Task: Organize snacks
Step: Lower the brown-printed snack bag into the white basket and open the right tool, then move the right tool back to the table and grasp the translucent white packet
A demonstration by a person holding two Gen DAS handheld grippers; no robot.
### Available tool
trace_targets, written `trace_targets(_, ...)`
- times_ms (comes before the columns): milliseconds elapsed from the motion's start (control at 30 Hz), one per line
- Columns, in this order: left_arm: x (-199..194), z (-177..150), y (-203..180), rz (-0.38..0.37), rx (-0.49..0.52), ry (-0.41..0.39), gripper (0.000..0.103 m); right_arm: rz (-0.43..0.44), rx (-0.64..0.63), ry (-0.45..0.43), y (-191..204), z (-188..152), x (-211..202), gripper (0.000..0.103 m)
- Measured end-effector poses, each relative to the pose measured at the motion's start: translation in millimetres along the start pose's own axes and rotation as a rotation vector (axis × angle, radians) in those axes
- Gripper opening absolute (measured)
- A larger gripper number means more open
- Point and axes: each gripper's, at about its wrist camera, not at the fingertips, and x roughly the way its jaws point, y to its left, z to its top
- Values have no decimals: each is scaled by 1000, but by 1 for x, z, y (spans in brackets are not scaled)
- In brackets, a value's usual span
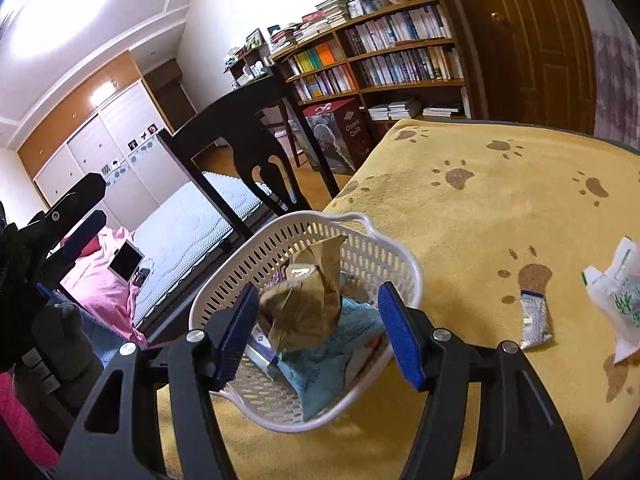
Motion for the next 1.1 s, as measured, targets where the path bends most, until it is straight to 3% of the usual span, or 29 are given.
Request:
trace_targets(400, -1, -6, -14, -6, 25, 10, 100, -32, 87, -45, -34, -15, -27, 63)
trace_targets(833, 2, -10, -43, -48, 71, 39, 100, -164, 231, -110, -113, -36, -77, 63)
trace_targets(1100, 0, -11, -74, -83, 119, 45, 100, -297, 303, -165, -171, -50, -121, 63)
